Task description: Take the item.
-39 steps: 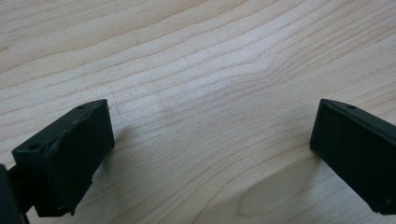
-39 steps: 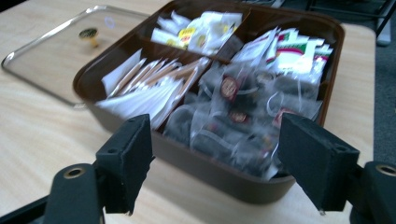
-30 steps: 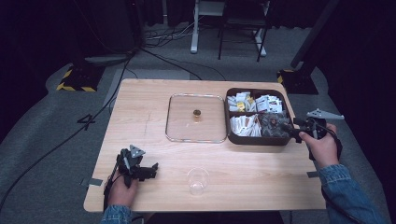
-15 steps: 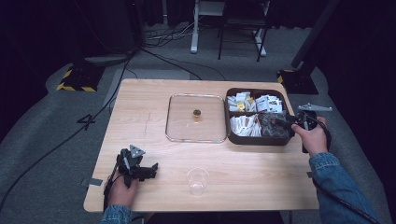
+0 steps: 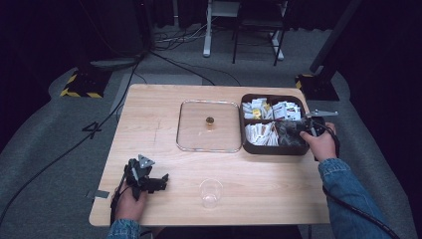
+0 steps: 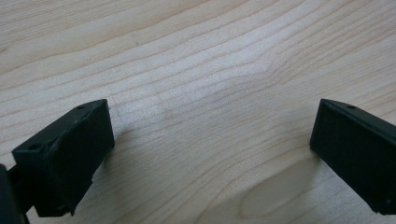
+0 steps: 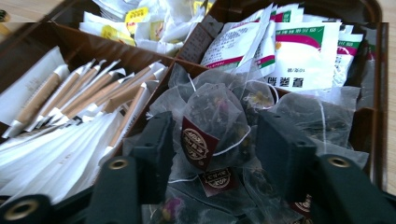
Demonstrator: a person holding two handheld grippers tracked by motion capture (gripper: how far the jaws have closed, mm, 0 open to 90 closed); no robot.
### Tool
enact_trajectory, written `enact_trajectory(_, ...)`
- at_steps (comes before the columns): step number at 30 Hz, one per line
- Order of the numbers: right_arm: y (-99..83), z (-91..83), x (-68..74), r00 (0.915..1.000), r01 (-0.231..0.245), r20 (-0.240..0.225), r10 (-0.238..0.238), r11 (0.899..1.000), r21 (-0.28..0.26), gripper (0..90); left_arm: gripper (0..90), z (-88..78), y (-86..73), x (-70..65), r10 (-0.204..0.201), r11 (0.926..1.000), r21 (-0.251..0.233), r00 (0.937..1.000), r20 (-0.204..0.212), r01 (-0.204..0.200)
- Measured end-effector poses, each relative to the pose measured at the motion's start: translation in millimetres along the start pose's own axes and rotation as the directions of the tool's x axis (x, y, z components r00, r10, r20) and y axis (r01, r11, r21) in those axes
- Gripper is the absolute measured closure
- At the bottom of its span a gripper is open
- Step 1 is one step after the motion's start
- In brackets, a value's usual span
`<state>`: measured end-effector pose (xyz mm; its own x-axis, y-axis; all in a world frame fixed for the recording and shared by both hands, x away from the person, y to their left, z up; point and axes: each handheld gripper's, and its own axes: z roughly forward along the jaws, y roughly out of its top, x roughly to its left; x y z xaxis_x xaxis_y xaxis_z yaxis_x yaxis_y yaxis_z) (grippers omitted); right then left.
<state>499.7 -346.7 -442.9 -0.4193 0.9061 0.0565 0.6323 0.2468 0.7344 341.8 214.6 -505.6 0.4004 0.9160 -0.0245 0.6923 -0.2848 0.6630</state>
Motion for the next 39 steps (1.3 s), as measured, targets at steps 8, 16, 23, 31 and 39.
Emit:
enact_trajectory(8, -1.3, 4.7, 0.6, 0.9986, 0.045, 0.029, -0.045, 0.999, 0.023, 69.6, 0.0, 0.0, 0.0, 0.0, 0.000, 1.0000, 0.000, 1.0000, 0.000, 0.000)
enact_trajectory(16, -0.1, -5.5, -0.8, 0.9988, 0.044, 0.019, -0.044, 0.999, -0.010, 72.3, 0.0, 0.0, 0.0, 0.0, 0.000, 1.0000, 0.000, 1.0000, 0.000, 0.000)
enact_trajectory(23, 2.4, -20.5, -2.6, 0.9994, 0.022, -0.024, -0.023, 0.997, -0.069, 72.2, 0.0, 0.0, 0.0, 0.0, 0.000, 1.0000, 0.000, 1.0000, 0.000, 0.000)
enact_trajectory(31, 6.1, -43.3, 0.5, 0.9957, 0.010, -0.090, -0.023, 0.990, -0.140, 72.1, 0.0, 0.0, 0.0, 0.0, 0.000, 1.0000, 0.000, 1.0000, 0.000, 0.000)
enact_trajectory(39, 7.5, -70.0, 18.9, 0.9854, 0.044, -0.154, -0.073, 0.981, -0.187, 72.1, 0.0, 0.0, 0.0, 0.0, 0.000, 1.0000, 0.000, 1.0000, 0.000, 0.000)
